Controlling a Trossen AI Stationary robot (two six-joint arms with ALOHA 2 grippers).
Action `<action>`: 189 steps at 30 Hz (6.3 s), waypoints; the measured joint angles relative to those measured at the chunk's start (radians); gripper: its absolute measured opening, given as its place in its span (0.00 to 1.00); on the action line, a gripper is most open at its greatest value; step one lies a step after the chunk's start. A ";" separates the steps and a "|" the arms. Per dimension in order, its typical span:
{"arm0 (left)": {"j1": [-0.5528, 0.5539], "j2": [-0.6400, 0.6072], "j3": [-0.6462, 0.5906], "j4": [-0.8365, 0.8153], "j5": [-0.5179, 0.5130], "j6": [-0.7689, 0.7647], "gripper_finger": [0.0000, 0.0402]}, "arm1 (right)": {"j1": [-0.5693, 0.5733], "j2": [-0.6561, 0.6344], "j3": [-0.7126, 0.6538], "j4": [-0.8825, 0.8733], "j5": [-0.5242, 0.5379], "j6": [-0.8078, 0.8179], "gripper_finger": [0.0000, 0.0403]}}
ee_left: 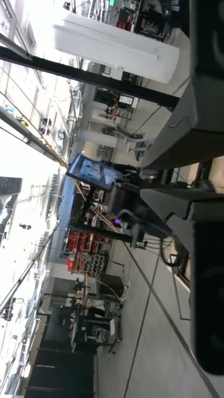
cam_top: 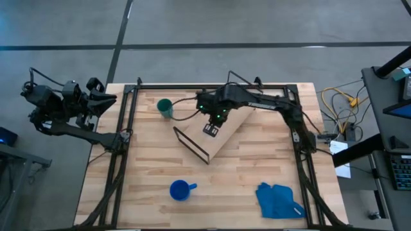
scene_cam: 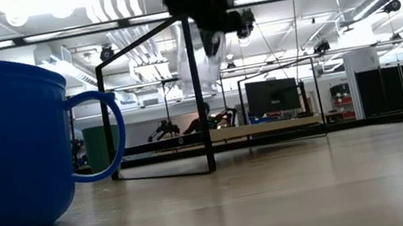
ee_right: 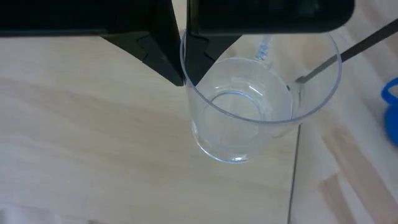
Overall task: Stack small to large cups/mugs on shelf
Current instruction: Put the transparent mug on the shelf, then put the blue mug on the shelf
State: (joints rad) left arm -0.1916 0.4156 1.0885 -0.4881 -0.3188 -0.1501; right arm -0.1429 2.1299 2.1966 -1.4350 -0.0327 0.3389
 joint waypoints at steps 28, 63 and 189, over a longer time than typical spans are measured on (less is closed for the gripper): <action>0.000 0.000 -0.002 0.000 0.000 0.000 0.12 | 0.007 0.132 0.009 0.041 -0.030 -0.006 0.02; 0.000 0.000 -0.008 0.000 0.000 0.000 0.12 | 0.012 0.132 0.008 0.049 -0.019 -0.051 0.10; -0.224 1.068 0.003 -0.096 0.467 -0.444 0.12 | 0.186 -0.360 0.137 -0.088 -0.016 0.002 0.18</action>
State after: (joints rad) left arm -0.4156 1.4841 1.0920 -0.5840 0.1483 -0.5941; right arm 0.0428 1.7699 2.3337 -1.5234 -0.0486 0.3405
